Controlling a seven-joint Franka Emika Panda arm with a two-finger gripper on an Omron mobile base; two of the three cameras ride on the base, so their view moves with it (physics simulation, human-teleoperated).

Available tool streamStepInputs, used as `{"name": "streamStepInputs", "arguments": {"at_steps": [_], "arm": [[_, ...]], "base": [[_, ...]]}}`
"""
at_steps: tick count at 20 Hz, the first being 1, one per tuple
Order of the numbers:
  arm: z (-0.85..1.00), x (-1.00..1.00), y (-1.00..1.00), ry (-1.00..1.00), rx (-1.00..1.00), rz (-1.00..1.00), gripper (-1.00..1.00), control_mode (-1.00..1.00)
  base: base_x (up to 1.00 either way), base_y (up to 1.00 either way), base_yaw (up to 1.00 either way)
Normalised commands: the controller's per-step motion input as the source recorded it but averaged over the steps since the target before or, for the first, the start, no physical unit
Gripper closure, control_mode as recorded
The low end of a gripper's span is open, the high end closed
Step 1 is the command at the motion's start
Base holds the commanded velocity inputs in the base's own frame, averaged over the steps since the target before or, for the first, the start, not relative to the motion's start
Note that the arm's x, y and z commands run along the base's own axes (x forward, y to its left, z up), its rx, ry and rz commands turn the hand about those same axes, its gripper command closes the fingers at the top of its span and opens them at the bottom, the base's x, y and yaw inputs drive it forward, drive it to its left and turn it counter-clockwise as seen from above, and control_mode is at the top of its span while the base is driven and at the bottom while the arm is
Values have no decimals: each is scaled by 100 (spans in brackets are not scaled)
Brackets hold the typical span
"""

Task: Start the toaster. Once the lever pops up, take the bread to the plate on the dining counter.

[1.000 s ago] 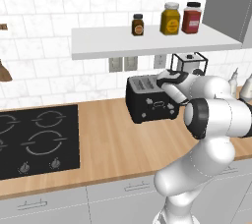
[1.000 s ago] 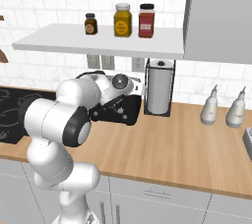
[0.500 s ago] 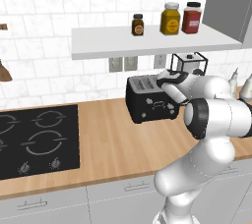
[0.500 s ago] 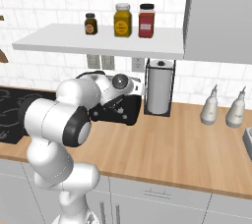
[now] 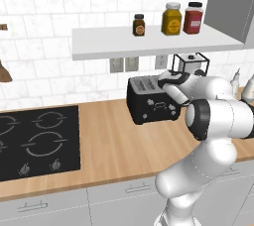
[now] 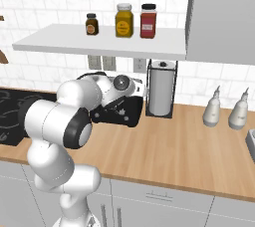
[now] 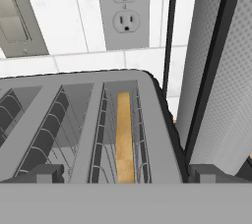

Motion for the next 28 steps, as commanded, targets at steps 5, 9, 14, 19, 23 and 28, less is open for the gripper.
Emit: {"name": "streamStepInputs", "arguments": {"at_steps": [5,9,14,19,23,28], "arm": [[0,0,0,0,0,0,-100,-100],[0,0,0,0,0,0,-100,-100],[0,0,0,0,0,0,-100,-100],[0,0,0,0,0,0,-100,-100],[0,0,0,0,0,0,-100,-100],[0,0,0,0,0,0,-100,-100]], "base": [[0,0,0],[0,0,0],[0,0,0],[0,0,0],[0,0,0],[0,0,0]]}}
